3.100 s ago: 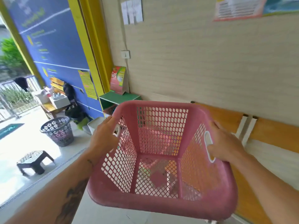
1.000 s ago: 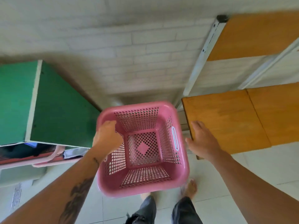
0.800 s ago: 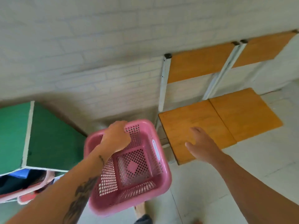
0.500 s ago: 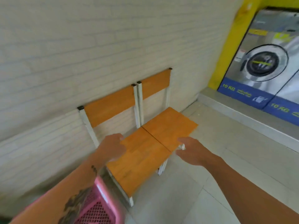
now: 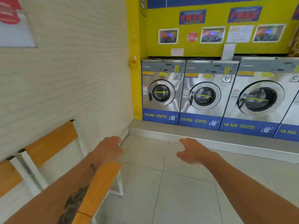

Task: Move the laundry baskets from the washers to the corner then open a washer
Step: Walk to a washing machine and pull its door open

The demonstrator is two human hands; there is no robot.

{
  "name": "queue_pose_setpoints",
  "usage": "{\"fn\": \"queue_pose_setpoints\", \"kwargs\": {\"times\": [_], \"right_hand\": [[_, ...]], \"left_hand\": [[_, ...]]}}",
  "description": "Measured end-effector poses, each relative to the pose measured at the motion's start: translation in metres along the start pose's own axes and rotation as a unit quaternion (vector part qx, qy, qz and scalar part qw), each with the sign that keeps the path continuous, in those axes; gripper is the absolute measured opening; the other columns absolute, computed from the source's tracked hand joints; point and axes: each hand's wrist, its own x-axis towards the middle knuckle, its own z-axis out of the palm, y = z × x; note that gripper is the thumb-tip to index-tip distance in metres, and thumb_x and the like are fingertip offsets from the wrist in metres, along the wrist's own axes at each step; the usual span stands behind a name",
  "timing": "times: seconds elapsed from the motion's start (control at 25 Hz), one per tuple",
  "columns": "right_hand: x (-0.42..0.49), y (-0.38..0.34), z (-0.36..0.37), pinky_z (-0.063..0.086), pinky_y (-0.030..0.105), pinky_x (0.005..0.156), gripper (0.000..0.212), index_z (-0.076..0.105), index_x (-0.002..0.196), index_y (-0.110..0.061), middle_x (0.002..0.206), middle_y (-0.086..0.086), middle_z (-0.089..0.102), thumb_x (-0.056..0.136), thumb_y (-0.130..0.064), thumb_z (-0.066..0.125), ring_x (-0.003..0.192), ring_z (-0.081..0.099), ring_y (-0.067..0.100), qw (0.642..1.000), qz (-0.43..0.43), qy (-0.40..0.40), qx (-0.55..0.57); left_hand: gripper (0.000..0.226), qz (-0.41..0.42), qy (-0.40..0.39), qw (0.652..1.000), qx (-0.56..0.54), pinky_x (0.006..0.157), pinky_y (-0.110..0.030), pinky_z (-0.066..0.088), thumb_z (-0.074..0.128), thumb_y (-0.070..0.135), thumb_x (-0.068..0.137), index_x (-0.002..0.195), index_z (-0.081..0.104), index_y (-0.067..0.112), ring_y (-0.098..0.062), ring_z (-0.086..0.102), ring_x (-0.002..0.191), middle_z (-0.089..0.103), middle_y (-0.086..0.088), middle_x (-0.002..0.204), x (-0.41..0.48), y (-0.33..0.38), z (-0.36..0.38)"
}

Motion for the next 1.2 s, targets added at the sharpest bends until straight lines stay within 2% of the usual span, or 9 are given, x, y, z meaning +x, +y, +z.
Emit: {"fn": "queue_pose_setpoints", "kwargs": {"times": [0.08, 0.32, 0.48, 0.6, 0.76, 0.88, 1.0, 1.12, 1.2], "right_hand": [[0.012, 0.037, -0.027, 0.033, 0.038, 0.111, 0.062, 0.035, 0.146, -0.017, 0.154, 0.005, 0.034, 0.09, -0.037, 0.052, 0.141, 0.034, 0.026, 0.999, 0.029, 0.021, 0.001], [0.069, 0.123, -0.083, 0.03, 0.039, 0.114, 0.068, 0.028, 0.152, -0.017, 0.159, 0.004, 0.028, 0.09, -0.037, 0.051, 0.144, 0.031, 0.026, 0.994, 0.096, 0.041, -0.013], [0.166, 0.164, -0.124, 0.038, 0.04, 0.108, 0.063, 0.036, 0.146, -0.014, 0.154, 0.006, 0.035, 0.089, -0.034, 0.052, 0.138, 0.039, 0.029, 0.989, 0.133, 0.065, -0.023], [0.242, 0.184, -0.15, 0.041, 0.038, 0.104, 0.062, 0.038, 0.145, -0.015, 0.152, 0.005, 0.039, 0.088, -0.035, 0.054, 0.133, 0.044, 0.027, 0.985, 0.157, 0.078, -0.003], [0.336, 0.214, -0.179, 0.043, 0.038, 0.101, 0.058, 0.043, 0.142, -0.016, 0.145, 0.004, 0.046, 0.088, -0.032, 0.055, 0.126, 0.05, 0.027, 0.981, 0.169, 0.091, 0.029], [0.403, 0.247, -0.192, 0.042, 0.038, 0.104, 0.058, 0.042, 0.142, -0.019, 0.145, 0.002, 0.045, 0.088, -0.034, 0.055, 0.128, 0.048, 0.026, 0.981, 0.175, 0.077, 0.035], [0.481, 0.298, -0.21, 0.05, 0.036, 0.091, 0.037, 0.057, 0.115, -0.022, 0.122, 0.003, 0.058, 0.081, -0.034, 0.053, 0.11, 0.06, 0.023, 0.982, 0.174, 0.059, 0.033], [0.56, 0.348, -0.239, 0.048, 0.039, 0.099, 0.052, 0.053, 0.129, -0.016, 0.133, 0.006, 0.054, 0.08, -0.033, 0.053, 0.119, 0.056, 0.026, 0.985, 0.166, 0.048, 0.027], [0.615, 0.378, -0.263, 0.048, 0.04, 0.1, 0.057, 0.048, 0.136, -0.012, 0.139, 0.007, 0.051, 0.083, -0.032, 0.054, 0.121, 0.055, 0.027, 0.988, 0.152, 0.021, 0.017]], "left_hand": [[0.055, 0.029, -0.006, 1.0, 0.007, 0.093, -0.032, 0.049, 0.05, 0.024, 0.081, 0.136, 0.05, 0.021, -0.025, 0.056, 0.117, 0.053, -0.007, 0.138, 0.039, 0.049, 0.008], [0.039, 0.126, -0.011, 0.99, 0.061, 0.076, -0.026, 0.039, 0.051, 0.024, 0.081, 0.118, 0.061, 0.017, -0.026, 0.058, 0.11, 0.058, -0.01, 0.122, 0.158, 0.166, 0.041], [0.009, 0.216, -0.027, 0.969, 0.116, 0.065, -0.029, 0.041, 0.044, 0.02, 0.067, 0.071, 0.05, 0.015, -0.025, 0.058, 0.085, 0.058, -0.007, 0.091, 0.277, 0.235, 0.049], [0.01, 0.232, -0.033, 0.966, 0.111, 0.064, -0.035, 0.046, 0.044, 0.017, 0.071, 0.072, 0.054, 0.016, -0.023, 0.056, 0.076, 0.057, -0.004, 0.082, 0.363, 0.27, 0.045], [0.026, 0.232, -0.018, 0.97, 0.066, 0.057, -0.028, 0.022, 0.05, 0.02, 0.072, 0.066, 0.028, 0.033, -0.02, 0.037, 0.077, 0.038, 0.006, 0.081, 0.468, 0.317, 0.027], [0.014, 0.251, -0.024, 0.964, 0.081, 0.058, -0.031, 0.028, 0.051, 0.015, 0.075, 0.07, 0.04, 0.021, -0.021, 0.038, 0.066, 0.04, -0.003, 0.071, 0.53, 0.357, 0.029], [0.018, 0.244, -0.031, 0.967, 0.064, 0.069, -0.032, 0.039, 0.051, 0.016, 0.076, 0.071, 0.038, 0.027, -0.022, 0.045, 0.077, 0.048, -0.002, 0.085, 0.598, 0.401, 0.045], [0.012, 0.242, -0.028, 0.966, 0.086, 0.069, -0.037, 0.045, 0.048, 0.019, 0.073, 0.07, 0.038, 0.025, -0.021, 0.045, 0.074, 0.048, -0.001, 0.079, 0.666, 0.444, 0.057], [0.012, 0.228, -0.026, 0.969, 0.096, 0.06, -0.032, 0.037, 0.049, 0.019, 0.076, 0.068, 0.039, 0.019, -0.018, 0.041, 0.068, 0.042, 0.002, 0.069, 0.713, 0.476, 0.064]]}}
